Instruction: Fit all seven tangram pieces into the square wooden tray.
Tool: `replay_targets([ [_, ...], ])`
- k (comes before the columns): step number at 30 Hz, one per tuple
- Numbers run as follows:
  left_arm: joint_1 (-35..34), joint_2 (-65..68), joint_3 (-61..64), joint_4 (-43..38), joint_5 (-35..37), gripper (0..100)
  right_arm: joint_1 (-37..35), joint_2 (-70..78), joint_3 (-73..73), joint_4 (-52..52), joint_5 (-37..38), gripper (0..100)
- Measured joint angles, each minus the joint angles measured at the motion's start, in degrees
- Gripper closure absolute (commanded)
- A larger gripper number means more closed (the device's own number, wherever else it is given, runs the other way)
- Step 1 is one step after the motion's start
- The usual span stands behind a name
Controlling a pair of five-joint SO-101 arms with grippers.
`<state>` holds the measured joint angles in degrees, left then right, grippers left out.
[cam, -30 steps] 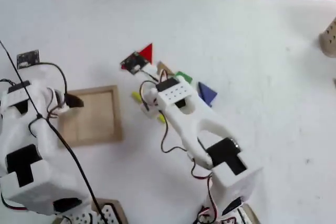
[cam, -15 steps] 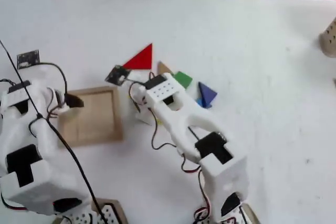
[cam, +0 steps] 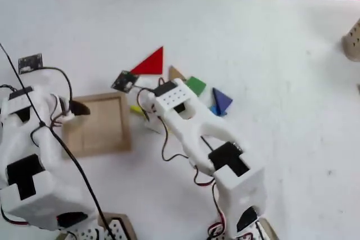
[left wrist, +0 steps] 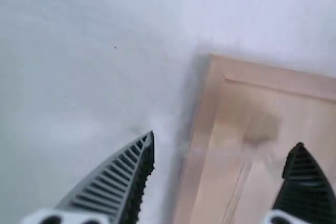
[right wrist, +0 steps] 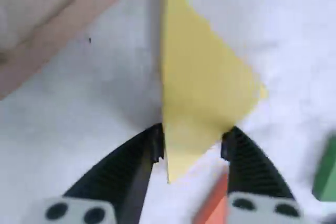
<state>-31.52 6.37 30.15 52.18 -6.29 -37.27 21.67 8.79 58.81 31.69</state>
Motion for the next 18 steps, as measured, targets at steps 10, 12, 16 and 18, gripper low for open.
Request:
replay_targets([
  [10,0.0,0.0,0.0,0.0,0.0,63,6.2,-7.8,-1.8,14.1,-4.2,75.9],
  [12,0.4,0.0,0.0,0.0,0.2,63,9.7,-12.4,-1.8,18.0,-5.5,75.1],
  [16,2.0,0.0,0.0,0.0,0.2,63,18.5,-17.9,1.4,17.2,-9.8,75.2],
  [18,2.6,0.0,0.0,0.0,0.2,63,23.4,-18.6,3.4,15.6,-12.7,75.2],
])
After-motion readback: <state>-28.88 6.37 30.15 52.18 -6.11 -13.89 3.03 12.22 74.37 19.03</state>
